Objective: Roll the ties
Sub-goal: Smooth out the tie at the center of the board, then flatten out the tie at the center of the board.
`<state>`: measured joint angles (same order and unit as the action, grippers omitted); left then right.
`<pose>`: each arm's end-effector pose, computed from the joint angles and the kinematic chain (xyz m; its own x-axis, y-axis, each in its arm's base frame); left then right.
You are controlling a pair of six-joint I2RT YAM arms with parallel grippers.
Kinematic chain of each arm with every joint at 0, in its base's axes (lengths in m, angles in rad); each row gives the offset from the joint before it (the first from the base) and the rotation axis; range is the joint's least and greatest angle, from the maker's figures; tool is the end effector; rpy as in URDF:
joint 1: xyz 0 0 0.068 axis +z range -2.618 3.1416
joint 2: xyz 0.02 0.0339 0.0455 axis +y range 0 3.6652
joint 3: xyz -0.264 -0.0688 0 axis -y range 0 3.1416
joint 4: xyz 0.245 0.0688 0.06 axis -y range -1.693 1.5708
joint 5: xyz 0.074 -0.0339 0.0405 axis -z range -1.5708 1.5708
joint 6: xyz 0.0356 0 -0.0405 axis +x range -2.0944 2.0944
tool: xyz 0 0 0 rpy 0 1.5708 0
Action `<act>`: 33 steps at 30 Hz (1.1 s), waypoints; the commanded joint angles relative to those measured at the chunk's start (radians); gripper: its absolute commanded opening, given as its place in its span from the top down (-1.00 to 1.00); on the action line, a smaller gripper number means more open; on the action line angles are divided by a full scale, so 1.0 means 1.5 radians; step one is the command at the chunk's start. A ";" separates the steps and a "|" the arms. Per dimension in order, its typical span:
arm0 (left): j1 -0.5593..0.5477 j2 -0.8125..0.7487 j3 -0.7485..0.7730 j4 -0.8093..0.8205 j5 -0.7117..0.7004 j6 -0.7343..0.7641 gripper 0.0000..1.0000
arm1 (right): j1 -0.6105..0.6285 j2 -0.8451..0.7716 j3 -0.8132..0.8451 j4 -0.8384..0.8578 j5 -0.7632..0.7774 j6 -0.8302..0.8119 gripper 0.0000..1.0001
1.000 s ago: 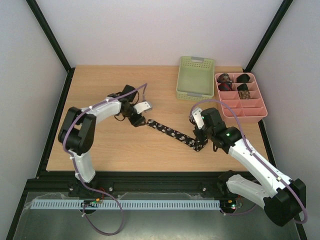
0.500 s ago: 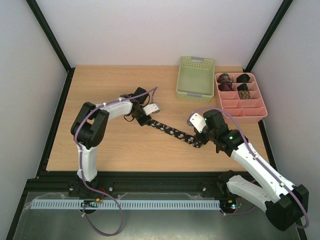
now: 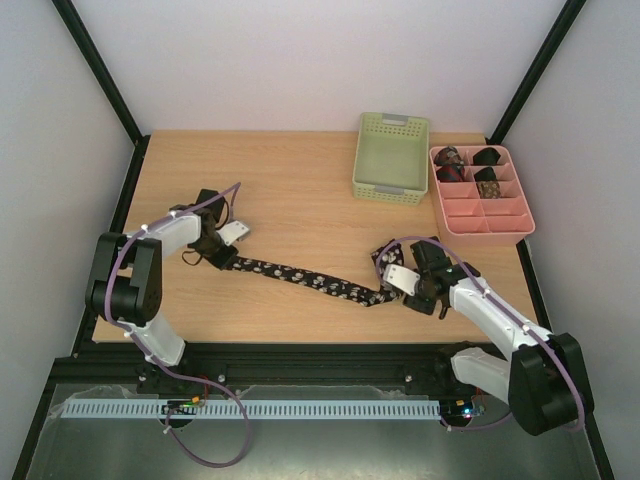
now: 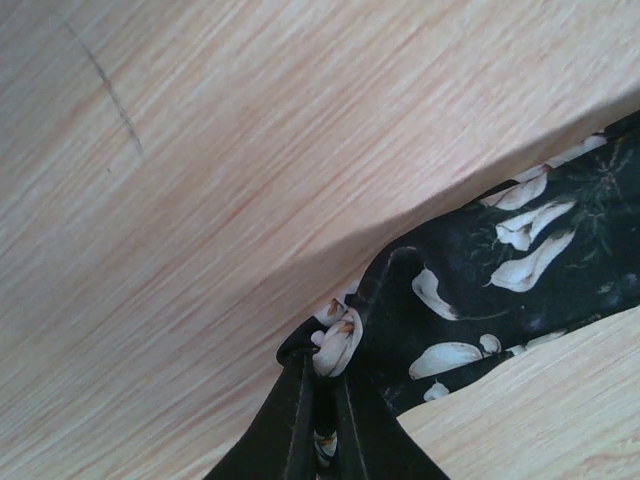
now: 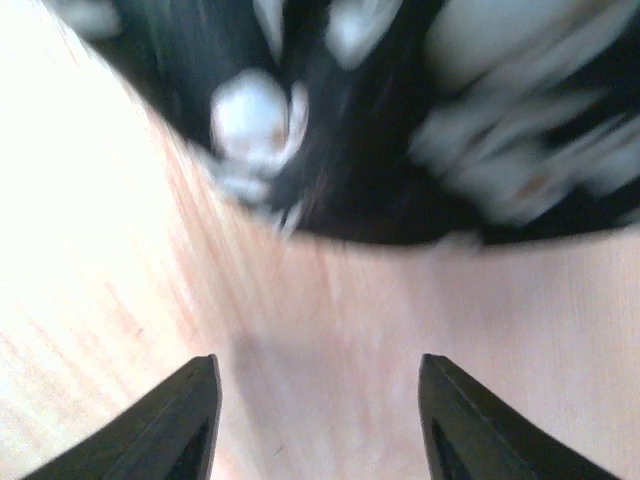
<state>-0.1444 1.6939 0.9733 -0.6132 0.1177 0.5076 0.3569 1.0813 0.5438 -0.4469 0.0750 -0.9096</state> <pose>0.2980 -0.0476 0.1526 -0.7579 0.5980 -0.2607 0.6163 0.7874 0.0144 0.1861 0.0665 0.1814 -0.2349 -0.9276 -0.2905 -0.8061 0.3530 -0.4751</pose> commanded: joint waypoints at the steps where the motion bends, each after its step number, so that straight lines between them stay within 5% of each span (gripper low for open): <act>1: 0.000 -0.016 -0.027 -0.030 -0.044 0.004 0.96 | -0.052 0.009 0.022 -0.174 -0.001 -0.099 -0.37; 4: 0.003 -0.017 -0.027 -0.031 -0.046 0.007 0.96 | -0.054 0.022 0.126 -0.295 -0.064 -0.113 -0.78; 8: 0.002 -0.011 -0.019 -0.029 -0.040 0.010 0.96 | -0.050 0.078 0.299 -0.291 -0.217 0.000 -0.98; 12: 0.002 -0.002 -0.018 -0.024 -0.035 0.007 0.96 | -0.005 0.260 0.471 -0.242 -0.207 0.214 -0.85; 17: 0.004 -0.007 -0.024 -0.015 -0.038 0.005 0.96 | 0.048 0.520 0.646 -0.278 -0.072 0.271 -0.58; 27: 0.016 -0.014 -0.041 0.008 -0.038 -0.006 0.96 | 0.078 0.640 0.623 -0.279 0.155 0.117 -0.55; 33: 0.026 -0.009 -0.041 0.014 -0.047 -0.010 0.96 | 0.072 0.559 0.542 -0.276 0.200 0.082 -0.22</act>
<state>-0.1272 1.6680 0.9386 -0.5907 0.0853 0.5045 0.4744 2.0190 1.4178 -0.7799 0.2848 -0.7284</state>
